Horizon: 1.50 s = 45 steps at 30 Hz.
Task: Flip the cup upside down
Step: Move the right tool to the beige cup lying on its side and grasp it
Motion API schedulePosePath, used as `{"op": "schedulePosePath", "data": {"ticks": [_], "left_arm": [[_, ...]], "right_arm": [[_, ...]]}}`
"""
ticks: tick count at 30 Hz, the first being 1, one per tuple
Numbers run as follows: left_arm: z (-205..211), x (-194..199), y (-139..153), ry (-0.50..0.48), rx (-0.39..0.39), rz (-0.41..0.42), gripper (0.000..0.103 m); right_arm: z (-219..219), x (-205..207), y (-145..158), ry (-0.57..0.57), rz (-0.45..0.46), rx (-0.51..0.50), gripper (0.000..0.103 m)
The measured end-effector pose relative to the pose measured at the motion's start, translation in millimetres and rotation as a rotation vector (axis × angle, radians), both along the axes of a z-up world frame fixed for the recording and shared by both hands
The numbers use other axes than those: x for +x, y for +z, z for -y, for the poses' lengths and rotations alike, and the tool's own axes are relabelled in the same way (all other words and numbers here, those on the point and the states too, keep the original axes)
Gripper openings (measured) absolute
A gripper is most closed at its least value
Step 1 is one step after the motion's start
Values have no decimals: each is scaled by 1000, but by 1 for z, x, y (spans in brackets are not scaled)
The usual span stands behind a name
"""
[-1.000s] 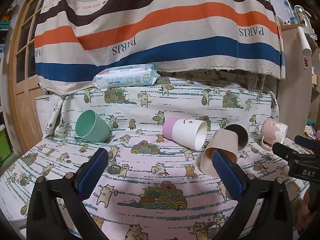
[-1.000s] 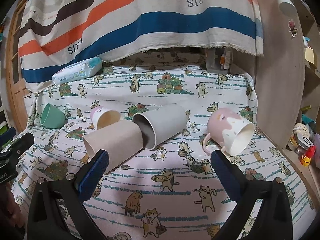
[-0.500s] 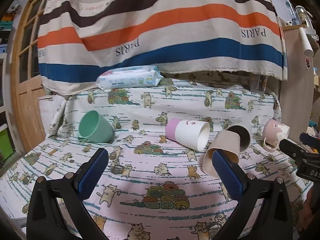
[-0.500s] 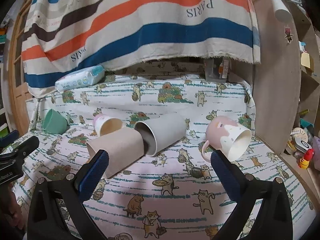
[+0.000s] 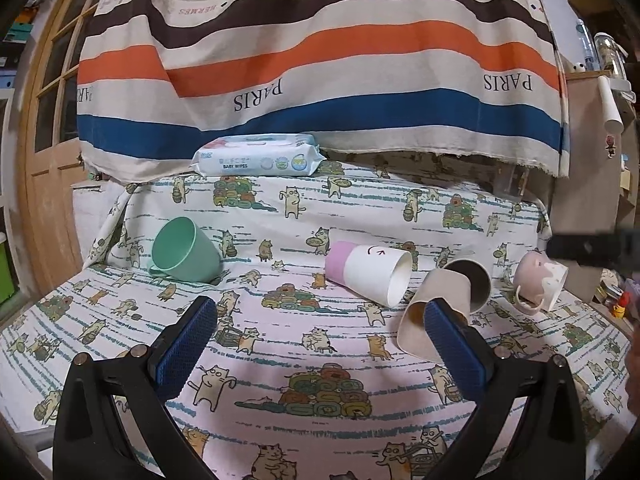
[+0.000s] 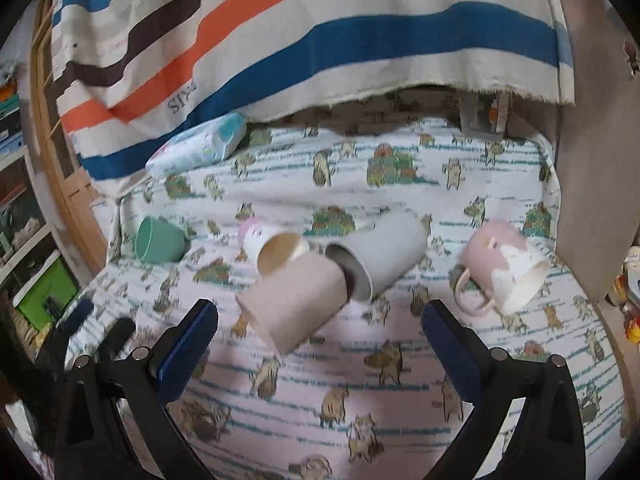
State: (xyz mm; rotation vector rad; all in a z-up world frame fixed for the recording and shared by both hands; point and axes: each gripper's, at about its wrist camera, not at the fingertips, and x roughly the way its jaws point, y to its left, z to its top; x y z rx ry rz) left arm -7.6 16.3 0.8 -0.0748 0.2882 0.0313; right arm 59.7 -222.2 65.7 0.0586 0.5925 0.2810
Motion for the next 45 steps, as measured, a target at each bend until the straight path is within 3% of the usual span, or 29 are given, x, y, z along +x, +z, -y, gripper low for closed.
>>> {"op": "schedulePosePath", "data": {"ticks": [2, 5, 7, 10, 12, 16, 18, 21, 23, 25, 27, 31, 37, 45], "left_arm": [[2, 1, 0, -9, 6, -3, 103], [3, 1, 0, -1, 15, -3, 103], [3, 2, 0, 2, 13, -10, 103], [0, 3, 0, 30, 9, -13, 103], [-3, 1, 0, 41, 0, -4, 103], [-8, 5, -1, 53, -17, -23, 103], [-10, 7, -2, 78, -23, -38, 103], [-14, 7, -3, 63, -47, -52, 103], [-14, 6, -4, 59, -49, -49, 103], [-12, 5, -4, 60, -42, -46, 103], [-9, 4, -3, 50, -34, -41, 103], [-4, 3, -2, 53, -4, -37, 103], [-5, 3, -2, 111, 13, -41, 103], [-24, 14, -8, 111, -80, -108, 103]], "right_arm": [[-7, 1, 5, 40, 9, 23, 103], [-10, -2, 13, 146, 22, 137, 103], [-13, 1, 15, 146, 1, 176, 103], [-23, 13, 21, 82, -52, 87, 103], [-30, 22, 21, 109, -93, 33, 103], [-29, 31, 21, 144, -112, 139, 103], [-32, 37, 20, 89, -151, 132, 103], [-30, 42, 22, -137, -149, 87, 103], [-29, 51, 24, -211, -162, 54, 103], [-29, 68, 21, -245, -223, 37, 103], [-30, 88, 6, -241, -364, 75, 102], [-36, 111, -32, -209, -585, 157, 85], [-46, 130, -59, -231, -653, 186, 85], [-58, 158, -83, -320, -759, 107, 80]]}}
